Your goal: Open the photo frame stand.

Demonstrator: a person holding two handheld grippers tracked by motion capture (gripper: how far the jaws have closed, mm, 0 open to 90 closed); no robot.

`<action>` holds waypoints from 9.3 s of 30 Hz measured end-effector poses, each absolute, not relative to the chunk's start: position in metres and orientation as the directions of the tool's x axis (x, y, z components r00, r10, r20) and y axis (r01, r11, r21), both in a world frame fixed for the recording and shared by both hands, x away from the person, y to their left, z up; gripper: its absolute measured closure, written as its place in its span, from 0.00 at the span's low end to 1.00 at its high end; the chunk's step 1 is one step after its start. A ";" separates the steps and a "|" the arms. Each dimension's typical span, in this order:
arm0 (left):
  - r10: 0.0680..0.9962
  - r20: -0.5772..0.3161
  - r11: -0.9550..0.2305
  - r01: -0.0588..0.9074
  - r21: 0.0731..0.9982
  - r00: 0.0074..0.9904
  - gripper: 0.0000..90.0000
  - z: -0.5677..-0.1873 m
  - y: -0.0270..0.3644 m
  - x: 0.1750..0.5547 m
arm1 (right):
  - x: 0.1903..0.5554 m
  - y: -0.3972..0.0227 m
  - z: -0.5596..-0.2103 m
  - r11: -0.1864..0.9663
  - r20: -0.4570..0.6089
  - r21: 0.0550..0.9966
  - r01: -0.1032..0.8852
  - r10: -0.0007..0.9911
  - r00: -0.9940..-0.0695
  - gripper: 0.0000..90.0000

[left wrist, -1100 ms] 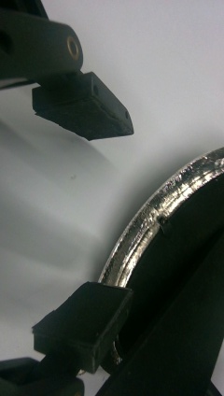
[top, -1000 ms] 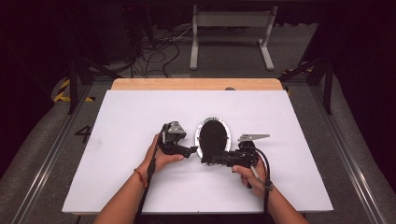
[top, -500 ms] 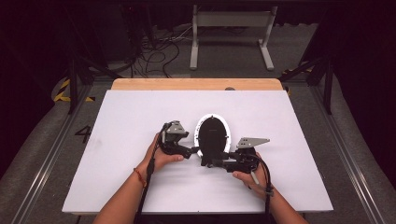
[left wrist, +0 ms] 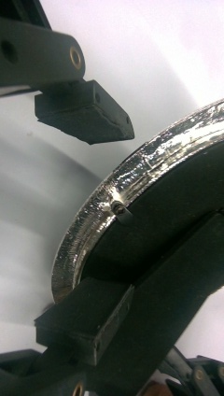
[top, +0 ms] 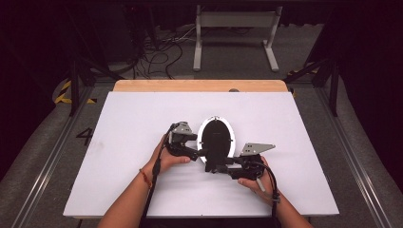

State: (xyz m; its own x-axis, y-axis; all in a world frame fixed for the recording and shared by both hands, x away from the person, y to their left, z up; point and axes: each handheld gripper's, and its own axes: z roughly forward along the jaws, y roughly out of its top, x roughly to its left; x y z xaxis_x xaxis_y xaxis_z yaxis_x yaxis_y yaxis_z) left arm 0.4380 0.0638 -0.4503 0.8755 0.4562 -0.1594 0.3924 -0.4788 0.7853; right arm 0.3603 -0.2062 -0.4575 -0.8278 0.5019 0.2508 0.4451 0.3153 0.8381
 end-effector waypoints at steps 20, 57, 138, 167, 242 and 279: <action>0.432 -0.168 -0.436 0.367 0.822 0.886 0.45 -0.440 0.079 0.432 | 0.351 -0.201 -0.454 0.360 0.182 0.849 0.385 0.485 -0.855 0.69; 0.416 0.021 -0.396 0.160 0.904 0.909 0.73 -0.420 0.081 0.404 | 0.355 -0.204 -0.449 0.329 0.234 0.836 0.439 0.510 -0.828 0.77; 0.319 0.129 -0.517 0.058 0.854 0.939 0.79 -0.443 0.066 0.400 | 0.349 -0.199 -0.442 0.375 0.201 0.818 0.437 0.525 -0.827 0.84; 0.400 0.195 -0.530 0.053 0.846 0.895 0.77 -0.446 0.068 0.406 | 0.350 -0.197 -0.448 0.395 0.182 0.803 0.447 0.552 -0.814 0.91; 0.544 0.136 -0.493 0.184 0.850 0.828 0.42 -0.420 0.129 0.356 | 0.342 -0.210 -0.415 0.413 0.022 0.839 0.355 0.625 -0.780 0.63; 0.457 0.154 -0.507 0.114 0.855 0.876 0.74 -0.421 0.068 0.392 | 0.336 -0.197 -0.436 0.418 0.076 0.812 0.408 0.618 -0.782 0.54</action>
